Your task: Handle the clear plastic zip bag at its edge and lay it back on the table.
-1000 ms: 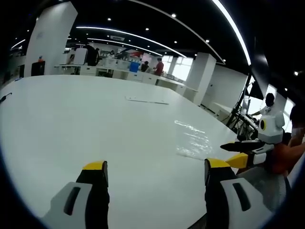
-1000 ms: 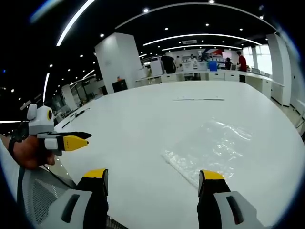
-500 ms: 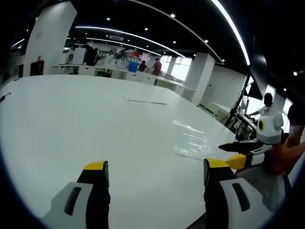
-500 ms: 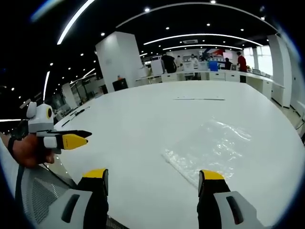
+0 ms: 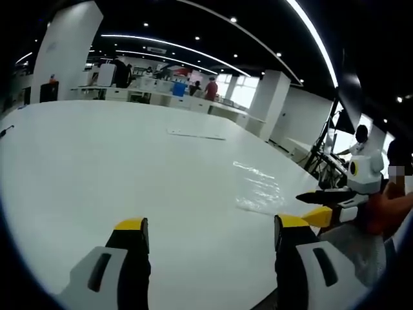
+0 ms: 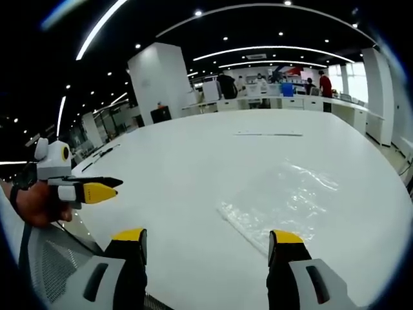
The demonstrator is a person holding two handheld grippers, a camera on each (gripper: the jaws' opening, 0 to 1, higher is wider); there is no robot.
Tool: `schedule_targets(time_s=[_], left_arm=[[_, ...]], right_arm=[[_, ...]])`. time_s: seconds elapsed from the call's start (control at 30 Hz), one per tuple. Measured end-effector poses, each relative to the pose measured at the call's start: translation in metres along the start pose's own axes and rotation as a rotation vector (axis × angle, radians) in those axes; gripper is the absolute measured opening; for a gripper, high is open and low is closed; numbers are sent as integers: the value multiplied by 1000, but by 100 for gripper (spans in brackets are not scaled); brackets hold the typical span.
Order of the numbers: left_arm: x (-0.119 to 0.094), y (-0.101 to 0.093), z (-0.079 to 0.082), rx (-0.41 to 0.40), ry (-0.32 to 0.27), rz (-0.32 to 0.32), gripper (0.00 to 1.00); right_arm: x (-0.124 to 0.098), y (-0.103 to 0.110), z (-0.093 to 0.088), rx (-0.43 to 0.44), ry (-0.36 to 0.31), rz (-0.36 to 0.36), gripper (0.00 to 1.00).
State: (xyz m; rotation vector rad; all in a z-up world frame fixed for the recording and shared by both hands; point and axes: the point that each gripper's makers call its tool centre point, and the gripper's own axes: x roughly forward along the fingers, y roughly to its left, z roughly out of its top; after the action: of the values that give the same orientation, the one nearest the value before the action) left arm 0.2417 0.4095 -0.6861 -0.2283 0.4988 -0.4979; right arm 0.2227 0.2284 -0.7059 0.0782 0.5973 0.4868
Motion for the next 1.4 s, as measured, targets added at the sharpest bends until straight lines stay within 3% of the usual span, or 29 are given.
schedule_targets(time_s=[0.3, 0.97, 1.4], left_arm=[[1, 1, -2, 18, 14, 7, 82], [1, 0, -5, -2, 30, -5, 77], [1, 4, -5, -11, 24, 6, 76]], right_arm=[[-1, -4, -1, -10, 1, -19, 76], [0, -2, -7, -6, 40, -12, 72], [2, -14, -11, 66, 65, -7, 68]])
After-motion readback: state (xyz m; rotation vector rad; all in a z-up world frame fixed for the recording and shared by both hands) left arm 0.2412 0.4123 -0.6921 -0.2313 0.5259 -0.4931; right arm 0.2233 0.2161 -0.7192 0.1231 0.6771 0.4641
